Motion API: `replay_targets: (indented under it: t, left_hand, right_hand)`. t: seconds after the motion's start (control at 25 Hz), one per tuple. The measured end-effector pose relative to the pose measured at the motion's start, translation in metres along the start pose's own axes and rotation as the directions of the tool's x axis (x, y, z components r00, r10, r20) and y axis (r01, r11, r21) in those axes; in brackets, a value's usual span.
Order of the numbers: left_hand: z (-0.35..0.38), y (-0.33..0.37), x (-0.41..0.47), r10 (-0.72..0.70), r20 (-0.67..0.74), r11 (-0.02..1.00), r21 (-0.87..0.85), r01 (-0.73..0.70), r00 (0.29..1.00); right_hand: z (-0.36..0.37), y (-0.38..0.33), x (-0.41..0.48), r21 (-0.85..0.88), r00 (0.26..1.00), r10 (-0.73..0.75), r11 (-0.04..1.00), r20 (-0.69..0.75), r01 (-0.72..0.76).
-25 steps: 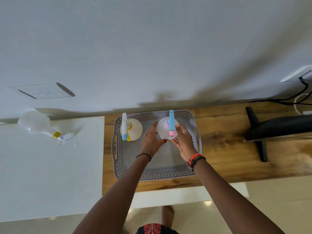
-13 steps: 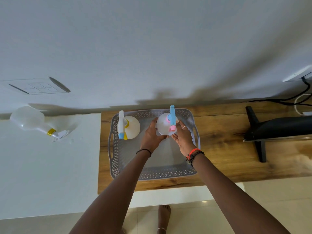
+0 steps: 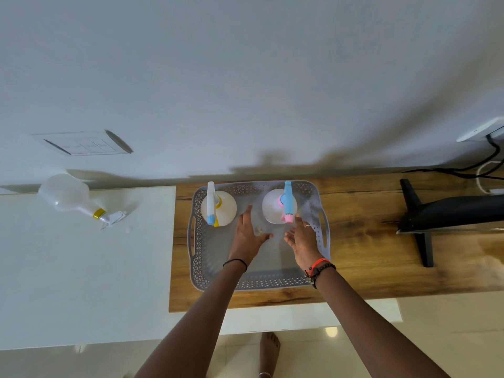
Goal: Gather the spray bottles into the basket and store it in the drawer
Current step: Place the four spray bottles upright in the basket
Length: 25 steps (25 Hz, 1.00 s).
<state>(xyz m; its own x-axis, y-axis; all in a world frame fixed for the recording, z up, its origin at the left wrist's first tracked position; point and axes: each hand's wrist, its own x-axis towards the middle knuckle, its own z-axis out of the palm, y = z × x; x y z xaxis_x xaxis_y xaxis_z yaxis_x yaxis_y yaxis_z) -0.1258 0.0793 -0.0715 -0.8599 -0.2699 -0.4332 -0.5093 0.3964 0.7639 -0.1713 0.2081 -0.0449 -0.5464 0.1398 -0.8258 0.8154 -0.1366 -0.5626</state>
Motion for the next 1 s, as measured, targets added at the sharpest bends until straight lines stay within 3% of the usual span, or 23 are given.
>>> replay_targets:
  t: [0.4,0.68,1.0]
  left_hand:
    - [-0.038,-0.025,-0.083,0.022,-0.096,0.996,-0.086,-0.031,0.995]
    - [-0.102,-0.081,-0.141,-0.133,-0.211,0.957,-0.281,0.07,0.968]
    - [-0.232,-0.17,-0.144,-0.261,-0.387,0.937,-0.321,0.136,0.884]
  right_hand:
    - [0.02,0.057,-0.057,0.132,0.997,-0.015,0.991,-0.08,0.026]
    - [0.073,0.102,-0.109,0.155,1.0,-0.003,0.988,-0.007,0.004]
    - [0.201,0.125,-0.143,0.078,0.989,0.04,0.996,0.143,-0.051]
